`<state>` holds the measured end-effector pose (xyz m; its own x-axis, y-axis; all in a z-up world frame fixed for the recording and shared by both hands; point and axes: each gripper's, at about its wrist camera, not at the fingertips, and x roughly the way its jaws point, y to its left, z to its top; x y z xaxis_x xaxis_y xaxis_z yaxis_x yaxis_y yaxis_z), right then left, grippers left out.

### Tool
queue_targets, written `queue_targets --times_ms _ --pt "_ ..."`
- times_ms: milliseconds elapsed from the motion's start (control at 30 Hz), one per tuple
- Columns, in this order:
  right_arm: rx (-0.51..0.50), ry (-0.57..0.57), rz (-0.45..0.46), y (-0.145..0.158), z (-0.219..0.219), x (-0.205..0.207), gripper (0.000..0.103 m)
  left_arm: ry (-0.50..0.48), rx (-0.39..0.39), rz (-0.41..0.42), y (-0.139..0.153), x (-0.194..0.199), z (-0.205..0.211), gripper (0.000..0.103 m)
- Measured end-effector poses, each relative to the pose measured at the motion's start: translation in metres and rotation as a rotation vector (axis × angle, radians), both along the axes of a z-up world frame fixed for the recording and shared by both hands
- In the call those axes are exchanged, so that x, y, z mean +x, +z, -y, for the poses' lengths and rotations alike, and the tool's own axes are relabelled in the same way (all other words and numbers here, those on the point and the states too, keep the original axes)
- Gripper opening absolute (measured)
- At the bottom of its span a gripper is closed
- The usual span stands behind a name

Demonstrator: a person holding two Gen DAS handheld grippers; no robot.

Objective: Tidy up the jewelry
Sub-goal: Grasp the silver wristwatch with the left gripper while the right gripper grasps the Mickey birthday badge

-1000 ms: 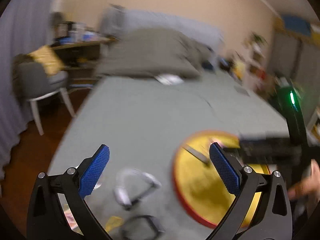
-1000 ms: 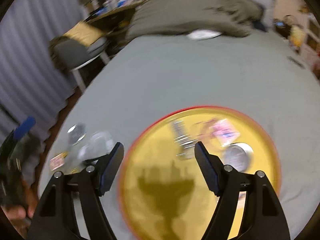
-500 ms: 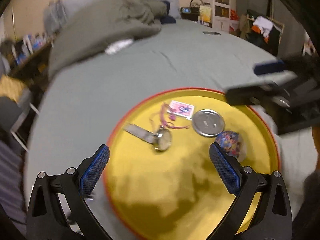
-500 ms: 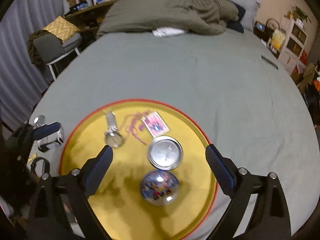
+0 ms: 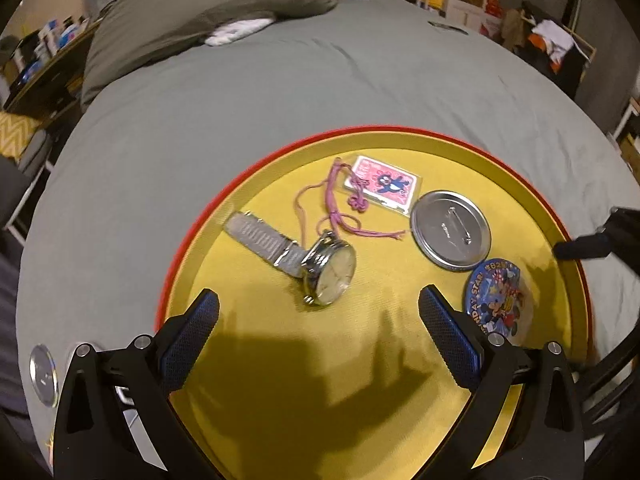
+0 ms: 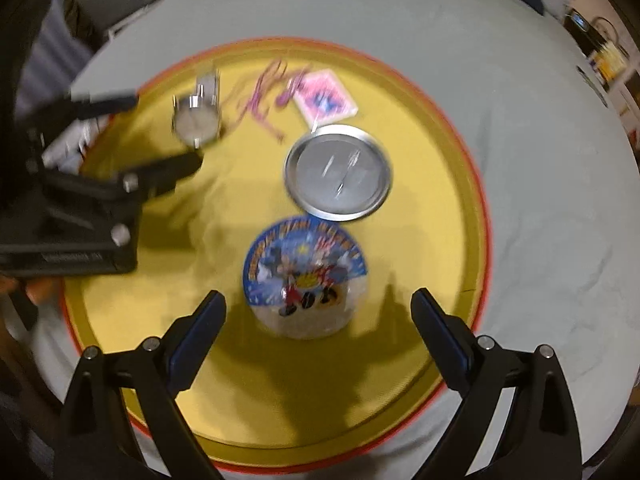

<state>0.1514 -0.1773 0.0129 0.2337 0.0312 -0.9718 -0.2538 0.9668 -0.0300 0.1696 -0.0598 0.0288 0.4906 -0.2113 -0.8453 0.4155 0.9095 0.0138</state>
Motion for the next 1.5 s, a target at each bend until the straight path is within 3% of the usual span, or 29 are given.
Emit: queue_targets --times_ms 300,400,567,633,700,733,867,1033,1500 --pt "0.034 0.003 -0.012 -0.020 -0.009 0.001 0.091 0.000 0.000 -0.028 -0.020 0.022 0.011 0.097" --pt "0.036 0.010 0.012 -0.022 -0.010 -0.002 0.093 -0.004 0.022 -0.061 -0.029 0.027 0.013 0.097" --pt "0.059 0.014 0.089 -0.022 -0.001 -0.012 0.093 0.000 -0.035 -0.087 -0.030 0.032 0.006 0.096" --pt "0.056 0.009 0.101 -0.022 -0.003 -0.014 0.092 0.010 -0.040 -0.077 -0.030 0.032 0.003 0.087" --pt "0.056 -0.001 0.103 -0.022 -0.002 -0.015 0.092 0.019 -0.016 -0.048 -0.027 0.032 0.001 0.055" --pt "0.058 -0.008 0.105 -0.022 -0.005 -0.015 0.091 0.013 -0.010 -0.038 -0.026 0.032 0.000 0.050" --pt "0.065 -0.012 0.118 -0.014 -0.007 -0.017 0.070 -0.004 0.005 -0.026 -0.025 0.029 0.000 0.043" --pt "0.069 -0.018 0.120 -0.015 -0.005 -0.016 0.070 -0.029 -0.009 -0.009 -0.023 0.024 0.000 0.032" --pt "0.113 -0.072 0.130 0.001 0.021 -0.012 0.070 -0.025 -0.051 0.016 -0.009 0.022 -0.006 0.028"
